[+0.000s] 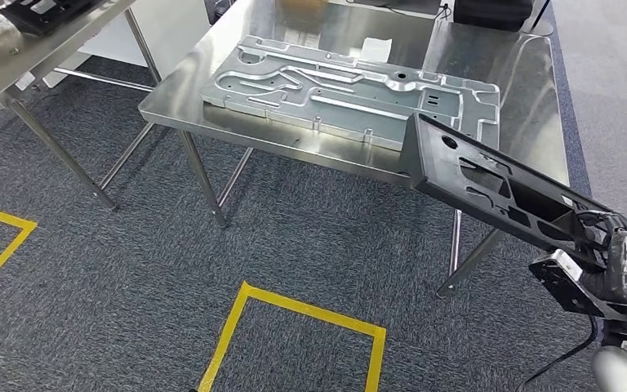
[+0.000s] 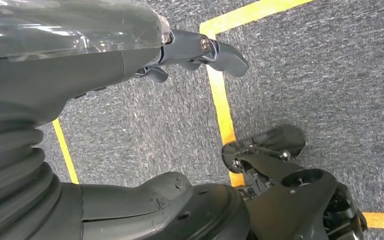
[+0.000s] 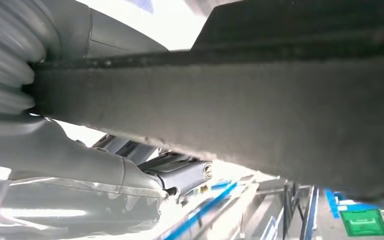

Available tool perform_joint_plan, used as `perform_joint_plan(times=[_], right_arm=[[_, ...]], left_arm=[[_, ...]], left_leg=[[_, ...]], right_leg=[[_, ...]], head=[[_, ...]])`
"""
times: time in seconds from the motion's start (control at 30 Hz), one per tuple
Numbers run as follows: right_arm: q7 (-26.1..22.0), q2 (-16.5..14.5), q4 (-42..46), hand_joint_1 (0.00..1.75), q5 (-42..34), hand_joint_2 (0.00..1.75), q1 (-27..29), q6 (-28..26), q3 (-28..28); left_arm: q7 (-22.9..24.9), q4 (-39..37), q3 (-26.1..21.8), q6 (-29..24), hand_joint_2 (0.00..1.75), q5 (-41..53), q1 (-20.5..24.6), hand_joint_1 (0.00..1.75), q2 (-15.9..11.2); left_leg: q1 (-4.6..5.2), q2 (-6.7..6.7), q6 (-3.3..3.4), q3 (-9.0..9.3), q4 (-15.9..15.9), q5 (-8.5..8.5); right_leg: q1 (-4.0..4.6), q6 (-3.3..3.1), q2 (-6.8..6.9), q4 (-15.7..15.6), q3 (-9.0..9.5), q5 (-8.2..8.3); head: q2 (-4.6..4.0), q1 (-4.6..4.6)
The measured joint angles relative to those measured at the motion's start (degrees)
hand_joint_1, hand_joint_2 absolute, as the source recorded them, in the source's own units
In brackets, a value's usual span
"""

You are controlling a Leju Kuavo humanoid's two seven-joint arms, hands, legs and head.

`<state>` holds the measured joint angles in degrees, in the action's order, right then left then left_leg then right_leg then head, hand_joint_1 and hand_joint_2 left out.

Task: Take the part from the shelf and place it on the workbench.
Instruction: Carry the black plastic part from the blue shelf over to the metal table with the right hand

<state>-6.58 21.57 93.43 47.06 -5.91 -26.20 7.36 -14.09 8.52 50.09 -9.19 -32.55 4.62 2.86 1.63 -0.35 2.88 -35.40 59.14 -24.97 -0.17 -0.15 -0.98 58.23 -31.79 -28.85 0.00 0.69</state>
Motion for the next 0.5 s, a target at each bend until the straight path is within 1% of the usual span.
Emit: perform_joint_plan(times=[0.1,0.3,0.5], right_arm=[[-0.3,0.6,2.4,1.75,-1.4,1.75,-1.4,2.5,0.0],[3.0,3.0,4.3,1.75,4.1,1.75,-5.8,7.5,-0.7],[3.9,3.6,4.1,1.75,5.0,1.75,-6.3,8.3,-1.4]], left_arm=[[-0.2,0.0,0.0,-0.1,1.75,-0.4,0.0,0.0,0.0],[-0.6,0.0,0.0,0.2,1.75,-1.2,0.0,0.0,0.0],[-0.8,0.0,0.0,1.0,1.75,-2.0,0.0,0.0,0.0]], left_leg=[[0.02,0.03,0.04,0.0,0.0,0.03],[0.03,-0.02,0.16,0.03,0.0,0.11],[0.02,-0.05,0.17,0.03,0.0,0.12]], right_leg=[[-0.02,0.1,-0.03,0.0,-0.01,0.07],[-0.02,0.14,0.05,0.0,0.05,0.09],[-0.02,0.14,0.08,0.0,0.06,0.09]], head=[[-0.01,-0.02],[-0.01,-0.01],[-0.01,-0.02]])
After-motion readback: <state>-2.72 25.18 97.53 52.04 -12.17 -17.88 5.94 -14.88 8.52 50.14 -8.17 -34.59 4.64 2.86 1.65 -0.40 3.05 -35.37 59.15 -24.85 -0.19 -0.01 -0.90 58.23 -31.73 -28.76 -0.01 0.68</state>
